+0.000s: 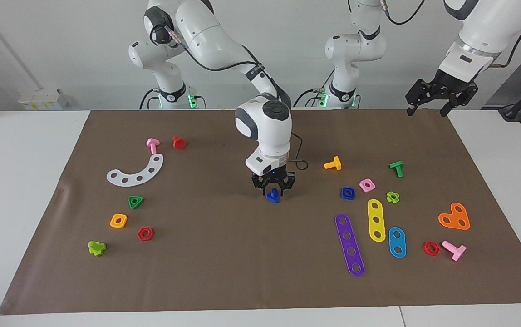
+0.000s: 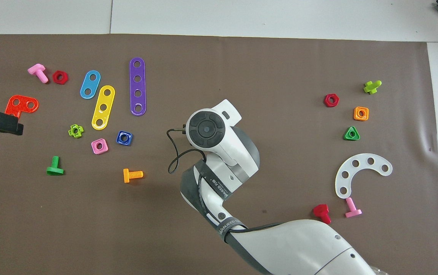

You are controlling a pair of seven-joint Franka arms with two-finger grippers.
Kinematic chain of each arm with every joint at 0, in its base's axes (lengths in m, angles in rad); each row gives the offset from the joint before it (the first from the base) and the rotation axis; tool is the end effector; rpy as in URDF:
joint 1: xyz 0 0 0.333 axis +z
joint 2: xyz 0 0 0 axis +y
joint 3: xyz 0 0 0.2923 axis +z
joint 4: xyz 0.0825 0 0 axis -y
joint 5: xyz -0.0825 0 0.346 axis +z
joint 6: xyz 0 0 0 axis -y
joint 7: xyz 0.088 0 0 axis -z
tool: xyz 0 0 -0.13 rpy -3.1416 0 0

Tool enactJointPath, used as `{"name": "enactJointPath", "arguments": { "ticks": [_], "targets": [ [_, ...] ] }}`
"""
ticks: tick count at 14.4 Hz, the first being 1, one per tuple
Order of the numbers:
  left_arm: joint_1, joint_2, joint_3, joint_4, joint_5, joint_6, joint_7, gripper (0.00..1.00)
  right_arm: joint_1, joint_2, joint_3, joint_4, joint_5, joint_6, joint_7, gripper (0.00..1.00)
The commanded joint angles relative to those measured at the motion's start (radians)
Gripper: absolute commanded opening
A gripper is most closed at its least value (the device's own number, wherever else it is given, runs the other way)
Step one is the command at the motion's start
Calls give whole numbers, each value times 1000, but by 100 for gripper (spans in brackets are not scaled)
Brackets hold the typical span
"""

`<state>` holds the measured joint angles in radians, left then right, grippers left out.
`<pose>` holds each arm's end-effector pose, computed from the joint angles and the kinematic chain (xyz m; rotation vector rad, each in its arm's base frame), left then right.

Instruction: Unscrew and place screws in storage area

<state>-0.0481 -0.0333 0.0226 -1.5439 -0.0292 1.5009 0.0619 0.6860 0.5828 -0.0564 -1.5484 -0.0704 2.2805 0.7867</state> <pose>0.4996 -0.0165 0.6003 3.1084 -0.1389 -0.0143 0.5426 0.3983 0.3028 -3.0949 0.1604 -0.2646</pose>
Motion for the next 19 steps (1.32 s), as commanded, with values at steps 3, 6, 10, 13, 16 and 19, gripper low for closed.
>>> {"name": "enactJointPath", "arguments": {
  "ticks": [3,6,10,13,16,19],
  "targets": [
    [8,-30,-3,-32,-8,-4,-1,100,7,17,6,-10,-23,42,3,62],
    [8,-30,-3,-32,-8,-4,-1,100,9,17,6,-13,-25,37,3,46],
    [8,-30,-3,-32,-8,-4,-1,100,17,12,4,-12,-28,11,13,0],
    [8,-30,-3,-32,-8,-4,-1,100,9,-4,4,19,-31,-50,5,0],
    [8,-30,-3,-32,-8,-4,-1,100,-14,-99,0,16,-17,-111,-3,0],
    [8,-30,-3,-32,-8,-4,-1,100,-77,-188,0,2,-11,-159,-50,0]
  ]
}}
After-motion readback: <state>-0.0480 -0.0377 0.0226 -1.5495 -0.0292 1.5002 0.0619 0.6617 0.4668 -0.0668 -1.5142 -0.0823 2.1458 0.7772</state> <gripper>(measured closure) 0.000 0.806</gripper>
